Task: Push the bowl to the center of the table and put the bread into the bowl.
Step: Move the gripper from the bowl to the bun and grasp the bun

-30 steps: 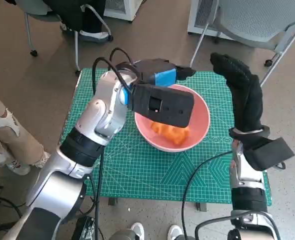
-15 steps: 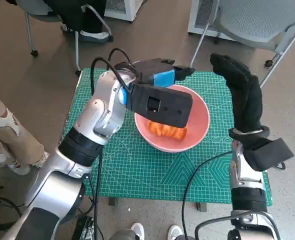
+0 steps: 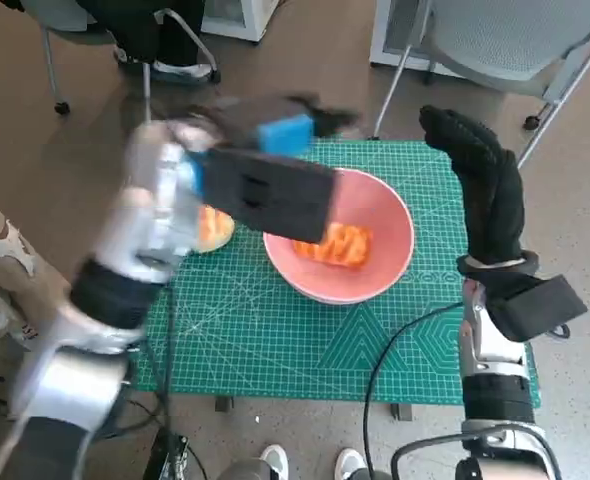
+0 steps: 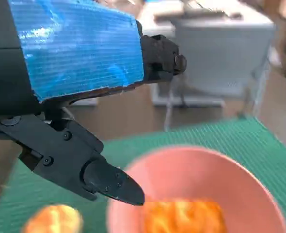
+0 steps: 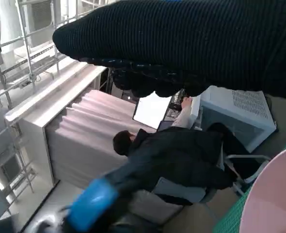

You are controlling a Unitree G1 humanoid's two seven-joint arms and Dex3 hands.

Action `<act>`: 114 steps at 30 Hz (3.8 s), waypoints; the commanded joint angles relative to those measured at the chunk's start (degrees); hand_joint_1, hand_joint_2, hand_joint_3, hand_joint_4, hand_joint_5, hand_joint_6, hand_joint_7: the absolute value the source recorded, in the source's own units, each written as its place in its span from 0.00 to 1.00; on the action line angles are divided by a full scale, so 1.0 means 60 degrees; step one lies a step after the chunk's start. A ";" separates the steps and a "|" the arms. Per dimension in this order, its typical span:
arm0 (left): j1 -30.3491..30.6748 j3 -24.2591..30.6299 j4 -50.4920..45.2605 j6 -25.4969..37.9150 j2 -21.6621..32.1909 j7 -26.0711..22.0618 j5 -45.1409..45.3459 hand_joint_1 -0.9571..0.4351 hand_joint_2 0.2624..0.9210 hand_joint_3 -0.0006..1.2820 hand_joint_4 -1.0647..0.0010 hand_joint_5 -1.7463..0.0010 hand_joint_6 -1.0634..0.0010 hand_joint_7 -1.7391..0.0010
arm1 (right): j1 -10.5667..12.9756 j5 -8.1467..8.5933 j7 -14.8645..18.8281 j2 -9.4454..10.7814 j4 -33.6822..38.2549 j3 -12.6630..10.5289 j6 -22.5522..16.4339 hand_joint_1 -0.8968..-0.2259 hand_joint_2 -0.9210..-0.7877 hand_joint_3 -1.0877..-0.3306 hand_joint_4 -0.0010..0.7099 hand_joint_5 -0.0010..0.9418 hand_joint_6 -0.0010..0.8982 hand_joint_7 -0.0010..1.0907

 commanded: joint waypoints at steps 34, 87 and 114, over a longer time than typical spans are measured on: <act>0.3552 0.1409 -0.3093 0.0530 0.2341 0.0274 0.0018 0.50 0.62 0.00 1.00 1.00 0.86 1.00 | -0.0487 0.0376 0.0789 0.0059 0.0954 0.0146 -0.0106 0.32 0.00 0.32 0.20 0.00 0.00 0.36; -0.0912 -0.1921 0.7431 0.0188 -0.0780 0.2250 0.1791 0.41 0.61 0.00 1.00 1.00 0.88 1.00 | -0.0302 0.0463 0.0918 -0.0107 0.0757 -0.0017 0.0089 0.31 0.00 0.33 0.20 0.00 0.00 0.37; -0.1415 -0.2560 0.9520 -0.0559 -0.1136 0.2440 0.1814 0.40 0.64 0.01 0.99 1.00 0.89 1.00 | -0.0196 0.0328 0.0728 -0.0079 0.0678 -0.0033 0.0162 0.30 0.00 0.33 0.20 0.00 0.00 0.37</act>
